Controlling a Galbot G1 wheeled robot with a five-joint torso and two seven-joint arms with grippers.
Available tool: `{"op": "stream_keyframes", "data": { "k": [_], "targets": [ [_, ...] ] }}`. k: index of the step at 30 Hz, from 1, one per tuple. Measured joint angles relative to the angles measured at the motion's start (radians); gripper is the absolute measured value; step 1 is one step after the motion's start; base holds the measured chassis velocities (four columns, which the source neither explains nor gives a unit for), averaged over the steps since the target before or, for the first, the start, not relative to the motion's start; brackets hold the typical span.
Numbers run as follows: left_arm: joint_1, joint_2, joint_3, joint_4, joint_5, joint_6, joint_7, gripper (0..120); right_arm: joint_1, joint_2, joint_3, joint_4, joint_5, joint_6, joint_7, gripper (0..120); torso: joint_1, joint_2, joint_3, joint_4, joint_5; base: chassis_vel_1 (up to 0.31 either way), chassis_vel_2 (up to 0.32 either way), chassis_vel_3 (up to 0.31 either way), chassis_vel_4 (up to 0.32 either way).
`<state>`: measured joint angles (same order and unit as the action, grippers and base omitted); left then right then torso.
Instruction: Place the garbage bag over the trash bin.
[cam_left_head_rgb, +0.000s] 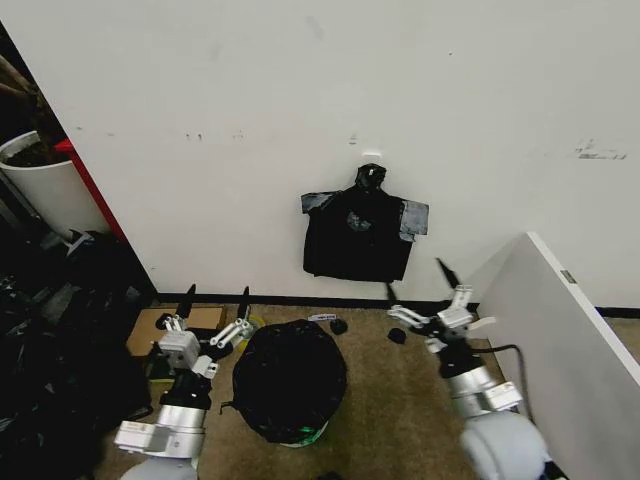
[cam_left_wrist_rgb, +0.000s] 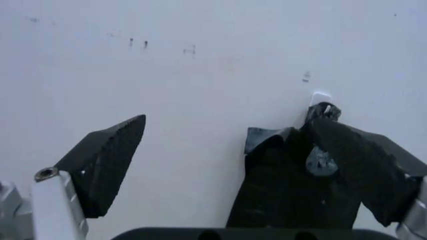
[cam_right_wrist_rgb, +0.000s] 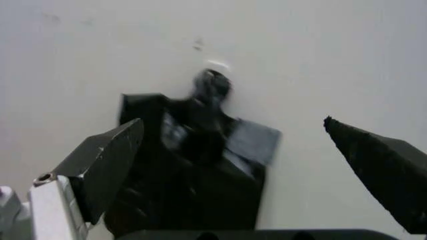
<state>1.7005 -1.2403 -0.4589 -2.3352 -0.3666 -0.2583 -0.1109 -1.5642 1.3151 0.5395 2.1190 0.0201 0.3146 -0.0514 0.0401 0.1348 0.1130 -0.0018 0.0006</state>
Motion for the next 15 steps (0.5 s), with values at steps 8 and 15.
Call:
{"op": "stream_keyframes", "data": {
  "k": [8,15],
  "targets": [
    [-0.001,-0.055,0.014,-0.005,-0.012,0.028,0.046,100,-0.131,0.139,0.024,0.055,-0.052,-0.012,0.043,100,0.000,0.000,0.000,0.0002,-0.0003,0.000,0.000,0.000,0.000],
    [0.011,-0.061,0.006,-0.010,-0.015,0.039,0.068,100,-0.146,0.141,0.019,0.055,-0.044,-0.037,0.023,100,0.000,0.000,0.000,0.0002,-0.0003,0.000,0.000,0.000,0.000]
  ]
}}
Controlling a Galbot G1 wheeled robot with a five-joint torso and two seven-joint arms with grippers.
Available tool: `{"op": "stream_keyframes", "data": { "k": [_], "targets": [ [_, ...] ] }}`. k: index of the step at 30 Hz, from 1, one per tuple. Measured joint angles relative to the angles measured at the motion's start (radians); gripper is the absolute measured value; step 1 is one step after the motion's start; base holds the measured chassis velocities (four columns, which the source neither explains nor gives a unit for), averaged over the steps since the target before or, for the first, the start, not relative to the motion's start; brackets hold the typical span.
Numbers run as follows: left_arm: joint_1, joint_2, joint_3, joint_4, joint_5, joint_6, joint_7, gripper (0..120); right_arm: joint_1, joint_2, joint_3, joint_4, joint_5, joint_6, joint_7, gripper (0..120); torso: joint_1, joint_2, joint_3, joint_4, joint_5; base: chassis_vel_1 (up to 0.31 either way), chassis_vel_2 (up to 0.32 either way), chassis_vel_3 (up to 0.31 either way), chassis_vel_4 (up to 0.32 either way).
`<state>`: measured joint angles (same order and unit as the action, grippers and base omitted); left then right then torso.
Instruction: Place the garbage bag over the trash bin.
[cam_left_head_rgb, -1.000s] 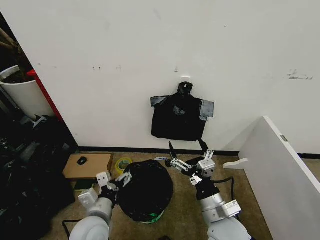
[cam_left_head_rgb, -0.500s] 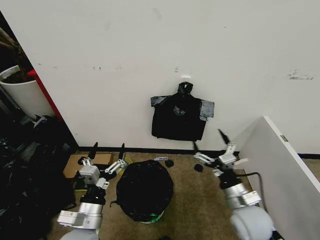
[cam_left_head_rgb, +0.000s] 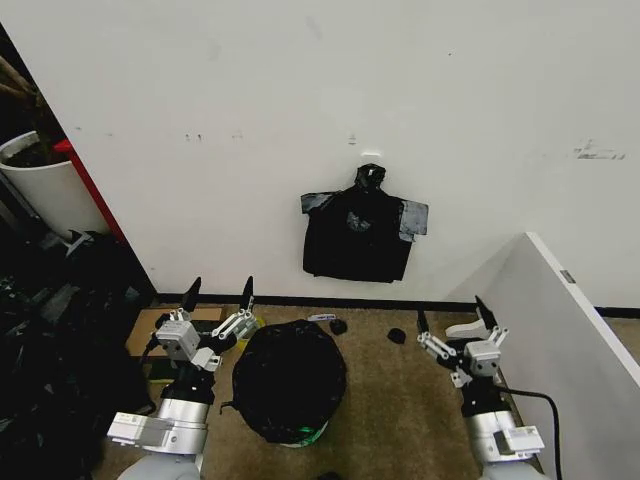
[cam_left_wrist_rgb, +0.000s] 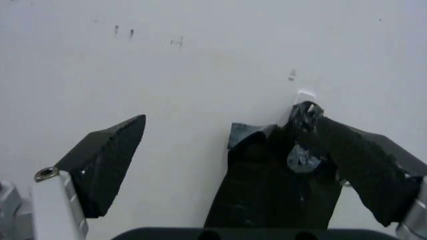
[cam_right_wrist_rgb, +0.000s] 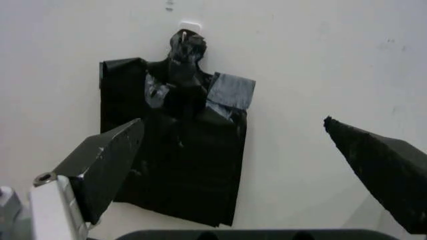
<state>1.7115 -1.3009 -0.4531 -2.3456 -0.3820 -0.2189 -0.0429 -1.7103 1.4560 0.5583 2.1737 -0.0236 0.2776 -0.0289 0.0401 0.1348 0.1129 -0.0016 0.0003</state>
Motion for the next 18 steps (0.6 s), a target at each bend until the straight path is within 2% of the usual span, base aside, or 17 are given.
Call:
{"op": "stream_keyframes", "data": {
  "k": [8,18],
  "targets": [
    [0.012,-0.013,-0.012,0.006,0.000,0.004,0.008,100,0.044,0.009,-0.015,-0.043,-0.007,0.017,-0.010,100,0.000,0.000,0.000,-0.0001,0.0001,0.000,0.000,0.000,0.000],
    [0.001,-0.028,0.000,0.013,0.000,-0.001,0.011,100,0.065,-0.015,-0.014,-0.037,0.049,0.039,-0.015,98,0.000,0.000,0.000,-0.0001,0.0001,0.000,0.000,0.000,0.000]
  ]
}}
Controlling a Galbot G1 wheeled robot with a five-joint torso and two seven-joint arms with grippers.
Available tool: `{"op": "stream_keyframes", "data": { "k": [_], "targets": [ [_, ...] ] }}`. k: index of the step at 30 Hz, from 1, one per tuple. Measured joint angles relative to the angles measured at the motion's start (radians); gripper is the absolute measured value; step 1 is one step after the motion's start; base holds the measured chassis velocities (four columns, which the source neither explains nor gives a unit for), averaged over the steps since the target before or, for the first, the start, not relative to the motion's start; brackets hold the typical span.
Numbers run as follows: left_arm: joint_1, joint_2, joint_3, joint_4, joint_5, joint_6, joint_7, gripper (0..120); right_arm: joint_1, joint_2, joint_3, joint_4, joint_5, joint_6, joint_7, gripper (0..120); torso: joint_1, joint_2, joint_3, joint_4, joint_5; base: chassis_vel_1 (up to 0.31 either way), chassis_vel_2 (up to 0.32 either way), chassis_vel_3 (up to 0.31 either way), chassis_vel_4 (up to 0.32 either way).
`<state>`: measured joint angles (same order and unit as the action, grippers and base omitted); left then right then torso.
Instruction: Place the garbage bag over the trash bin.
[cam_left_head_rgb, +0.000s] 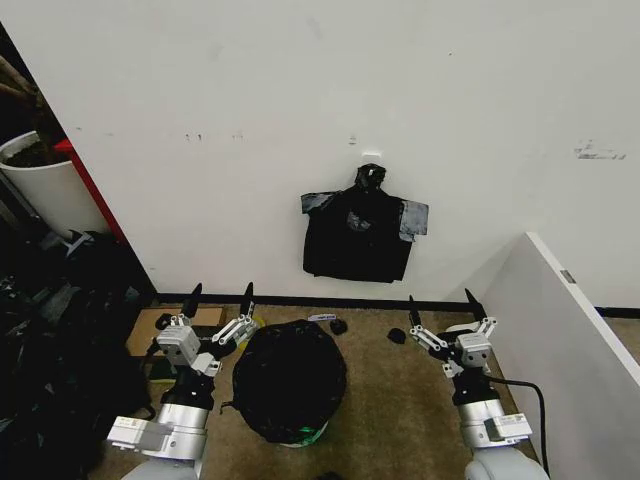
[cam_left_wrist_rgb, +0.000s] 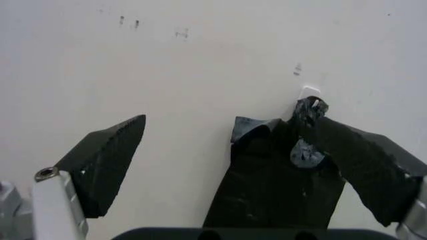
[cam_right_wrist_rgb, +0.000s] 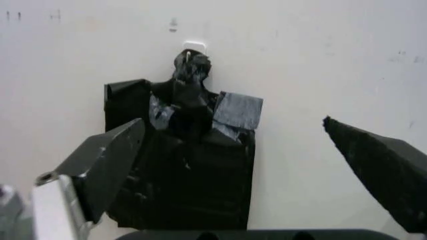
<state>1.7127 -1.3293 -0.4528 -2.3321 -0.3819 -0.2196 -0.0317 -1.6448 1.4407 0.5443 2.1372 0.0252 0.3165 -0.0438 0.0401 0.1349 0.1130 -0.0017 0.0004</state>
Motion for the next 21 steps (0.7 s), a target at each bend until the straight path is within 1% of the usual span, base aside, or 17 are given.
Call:
{"op": "stream_keyframes", "data": {
  "k": [2,3,6,7,8,10,11,12,15,21],
  "targets": [
    [-0.003,-0.006,0.002,0.003,0.002,-0.002,0.004,94,0.003,-0.006,0.001,0.000,0.011,0.004,0.000,90,0.000,0.000,0.000,-0.0002,0.0000,0.000,0.000,0.000,0.000],
    [-0.003,-0.006,0.002,0.003,0.002,-0.002,0.004,94,0.003,-0.006,0.001,0.000,0.011,0.004,0.000,90,0.000,0.000,0.000,-0.0002,0.0000,0.000,0.000,0.000,0.000],
    [-0.003,-0.016,0.004,0.004,0.007,-0.002,0.005,82,0.007,-0.014,0.001,-0.002,0.019,0.005,0.000,79,0.000,0.000,0.000,-0.0001,0.0001,0.000,0.000,0.000,0.000],
    [-0.002,-0.019,0.005,0.004,0.009,-0.002,0.005,85,0.008,-0.017,-0.001,-0.003,0.019,0.005,0.000,75,0.000,0.000,0.000,-0.0001,0.0001,0.000,0.000,0.000,0.000],
    [-0.002,-0.022,0.005,0.004,0.013,-0.002,0.005,90,0.009,-0.019,-0.002,-0.005,0.019,0.005,0.000,79,0.000,0.000,0.000,0.0000,0.0001,0.000,0.000,0.000,0.000],
    [-0.002,-0.024,0.006,0.006,0.016,-0.003,0.005,91,0.010,-0.021,-0.004,-0.006,0.019,0.005,0.000,81,0.000,0.000,0.000,0.0000,0.0002,0.000,0.000,0.000,0.000],
    [-0.002,-0.027,0.007,0.008,0.019,-0.003,0.005,96,0.011,-0.024,-0.005,-0.006,0.019,0.005,0.000,85,0.000,0.000,0.000,0.0000,0.0000,0.000,0.000,0.000,0.000],
    [-0.002,-0.031,0.008,0.009,0.024,-0.003,0.005,98,0.012,-0.028,-0.005,-0.008,0.020,0.005,0.000,90,0.000,0.000,0.000,0.0000,0.0000,0.000,0.000,0.000,0.000],
    [0.001,-0.039,0.010,0.009,0.033,-0.003,0.005,100,0.015,-0.040,-0.006,-0.010,0.024,0.006,0.000,99,0.000,0.000,0.000,0.0000,0.0000,0.000,0.000,0.000,0.000],
    [0.020,-0.045,0.008,0.006,0.052,-0.016,0.005,100,0.015,-0.053,-0.007,-0.009,0.031,0.009,0.002,100,0.000,0.000,0.000,0.0000,0.0001,0.000,0.000,0.000,0.000]
  ]
}}
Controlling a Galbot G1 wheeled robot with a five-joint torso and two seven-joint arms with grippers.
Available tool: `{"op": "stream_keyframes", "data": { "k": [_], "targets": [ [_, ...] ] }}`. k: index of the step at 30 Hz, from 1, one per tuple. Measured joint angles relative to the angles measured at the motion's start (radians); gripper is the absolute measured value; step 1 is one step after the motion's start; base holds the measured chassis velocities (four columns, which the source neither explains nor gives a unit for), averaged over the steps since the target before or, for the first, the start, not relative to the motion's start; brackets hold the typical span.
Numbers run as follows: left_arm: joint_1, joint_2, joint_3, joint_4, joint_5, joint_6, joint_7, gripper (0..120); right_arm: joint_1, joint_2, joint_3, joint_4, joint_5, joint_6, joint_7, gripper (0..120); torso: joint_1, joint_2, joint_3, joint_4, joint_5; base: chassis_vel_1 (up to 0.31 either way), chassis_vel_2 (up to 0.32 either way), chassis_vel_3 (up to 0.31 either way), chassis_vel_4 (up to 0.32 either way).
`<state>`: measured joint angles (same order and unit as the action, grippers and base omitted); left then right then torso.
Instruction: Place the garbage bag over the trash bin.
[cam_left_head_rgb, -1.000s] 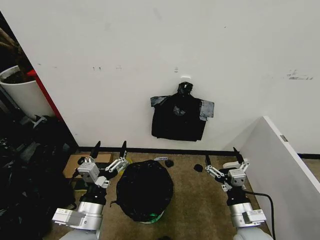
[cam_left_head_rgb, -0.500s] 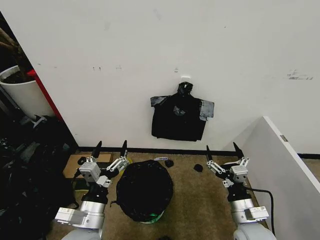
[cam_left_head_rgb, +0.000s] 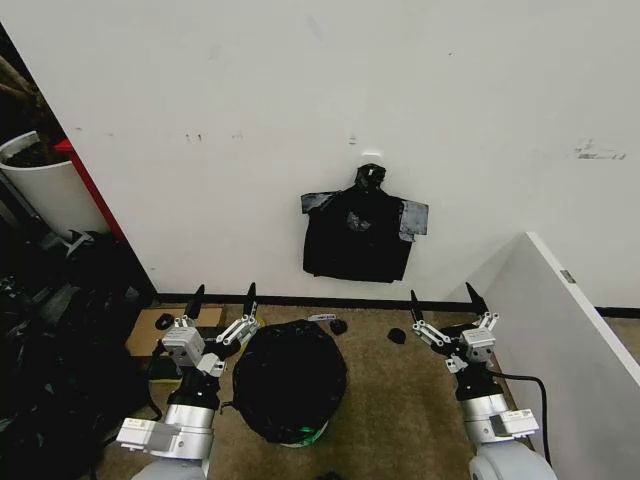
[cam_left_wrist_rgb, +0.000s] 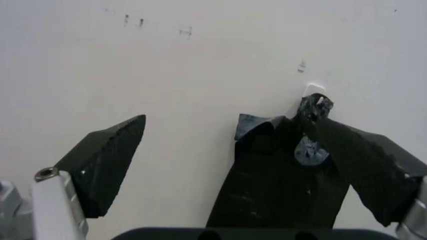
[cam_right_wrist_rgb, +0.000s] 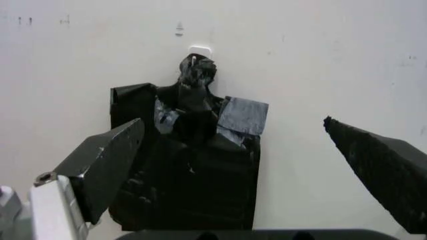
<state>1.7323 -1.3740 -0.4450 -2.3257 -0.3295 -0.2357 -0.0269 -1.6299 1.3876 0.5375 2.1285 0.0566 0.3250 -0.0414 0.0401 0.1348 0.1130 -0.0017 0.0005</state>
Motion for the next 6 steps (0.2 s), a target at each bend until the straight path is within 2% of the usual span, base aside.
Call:
{"op": "stream_keyframes", "data": {
  "k": [6],
  "targets": [
    [0.001,-0.009,-0.002,0.007,0.007,-0.002,-0.003,100,0.002,-0.014,-0.008,0.001,0.007,0.001,0.002,100,0.000,0.000,0.000,-0.0001,0.0000,0.000,0.000,0.000,0.000]
  ]
}}
